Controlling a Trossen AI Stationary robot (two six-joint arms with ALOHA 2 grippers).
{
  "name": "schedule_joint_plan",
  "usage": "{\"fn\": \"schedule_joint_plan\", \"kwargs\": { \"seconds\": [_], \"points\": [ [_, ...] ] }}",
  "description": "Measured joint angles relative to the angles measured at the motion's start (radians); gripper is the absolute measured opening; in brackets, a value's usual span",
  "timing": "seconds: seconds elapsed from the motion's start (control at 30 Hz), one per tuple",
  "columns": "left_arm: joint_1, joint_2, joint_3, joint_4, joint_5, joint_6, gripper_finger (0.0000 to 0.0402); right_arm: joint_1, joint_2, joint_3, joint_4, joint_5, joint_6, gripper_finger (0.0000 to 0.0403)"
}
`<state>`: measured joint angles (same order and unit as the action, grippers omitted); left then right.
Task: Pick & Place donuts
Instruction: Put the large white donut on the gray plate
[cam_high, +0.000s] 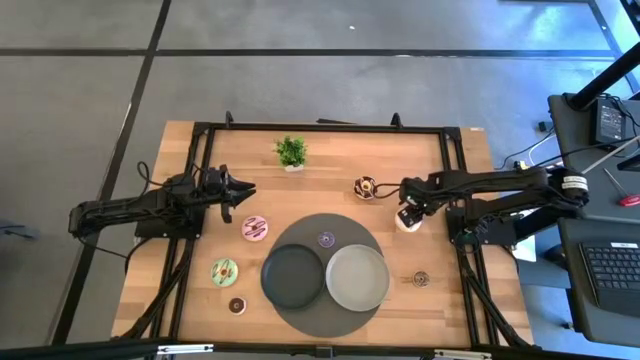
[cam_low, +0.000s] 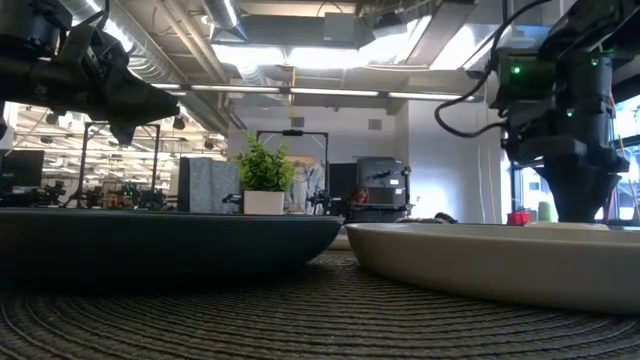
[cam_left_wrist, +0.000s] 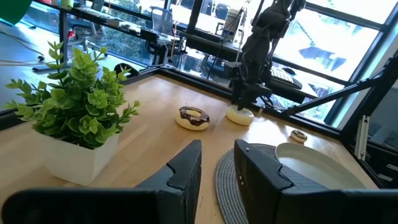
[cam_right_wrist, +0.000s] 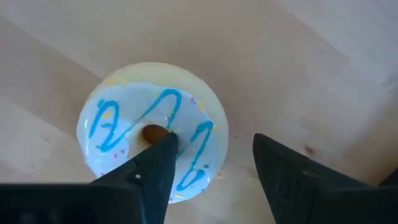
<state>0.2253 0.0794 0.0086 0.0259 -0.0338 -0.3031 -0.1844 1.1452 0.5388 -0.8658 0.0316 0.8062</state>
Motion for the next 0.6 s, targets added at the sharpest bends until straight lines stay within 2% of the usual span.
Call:
{"fn": "schedule_joint_plan", "kwargs": {
  "seconds": [0.33,0.6],
  "points": [
    [0.0,0.0,0.0,0.0,0.0,0.002,0.0091,0.0,0.032,0.0,0.036,-0.013,-0.053,0.0153],
    [0.0,0.0,0.0,0.0,0.0,0.001,0.0091,0.0,0.037,0.0,0.041,-0.032,-0.057,0.0093]
  ]
}}
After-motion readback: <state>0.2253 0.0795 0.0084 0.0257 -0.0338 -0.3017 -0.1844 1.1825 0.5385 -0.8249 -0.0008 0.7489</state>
